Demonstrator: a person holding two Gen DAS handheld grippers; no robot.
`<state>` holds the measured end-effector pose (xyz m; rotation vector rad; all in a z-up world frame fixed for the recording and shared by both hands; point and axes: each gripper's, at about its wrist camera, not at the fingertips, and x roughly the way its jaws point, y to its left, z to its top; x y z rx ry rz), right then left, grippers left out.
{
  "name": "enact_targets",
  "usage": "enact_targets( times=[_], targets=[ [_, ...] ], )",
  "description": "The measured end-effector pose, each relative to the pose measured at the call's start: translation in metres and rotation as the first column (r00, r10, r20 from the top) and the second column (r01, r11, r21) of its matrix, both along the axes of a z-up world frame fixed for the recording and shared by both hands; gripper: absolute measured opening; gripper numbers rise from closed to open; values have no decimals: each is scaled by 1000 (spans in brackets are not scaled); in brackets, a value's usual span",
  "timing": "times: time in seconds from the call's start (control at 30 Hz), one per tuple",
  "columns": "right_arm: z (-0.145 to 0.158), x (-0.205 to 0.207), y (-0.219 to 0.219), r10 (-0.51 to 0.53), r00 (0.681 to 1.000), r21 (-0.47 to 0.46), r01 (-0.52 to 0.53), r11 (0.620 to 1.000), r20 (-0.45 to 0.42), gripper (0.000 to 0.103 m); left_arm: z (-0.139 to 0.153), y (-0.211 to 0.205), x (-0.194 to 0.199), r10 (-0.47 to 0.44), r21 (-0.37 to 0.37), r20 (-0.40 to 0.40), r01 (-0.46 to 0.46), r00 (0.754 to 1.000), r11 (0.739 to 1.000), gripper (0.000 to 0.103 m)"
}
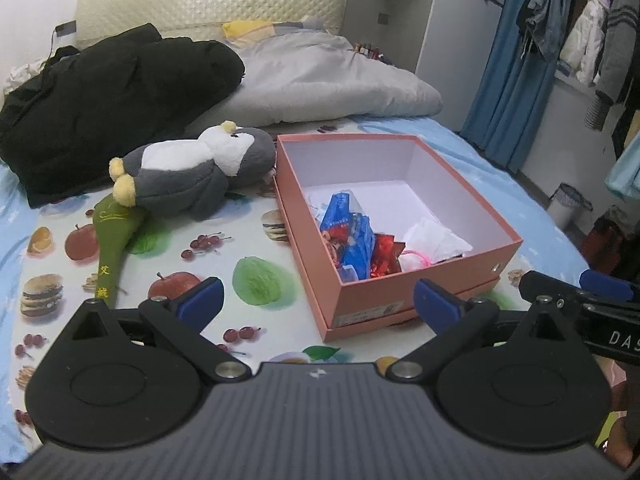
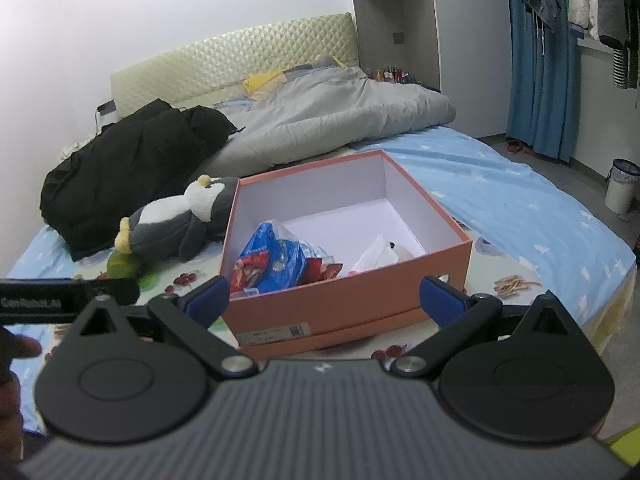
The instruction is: Organize soft objects
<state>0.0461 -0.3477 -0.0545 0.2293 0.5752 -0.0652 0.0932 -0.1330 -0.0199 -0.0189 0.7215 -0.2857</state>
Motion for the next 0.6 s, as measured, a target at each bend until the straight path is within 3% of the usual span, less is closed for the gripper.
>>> enact_targets(
  times=[0.27,0.6],
  targets=[
    [0,-11,-4,-9,1000,16,9,1000,-25,103,23,-7,-20,3,-23,43,-2,999,1000,103],
    [9,-14,0,4,1000,10,-4,1000,-20,103,23,-2,-30,14,-29,30,-13,999,1000,103]
  ],
)
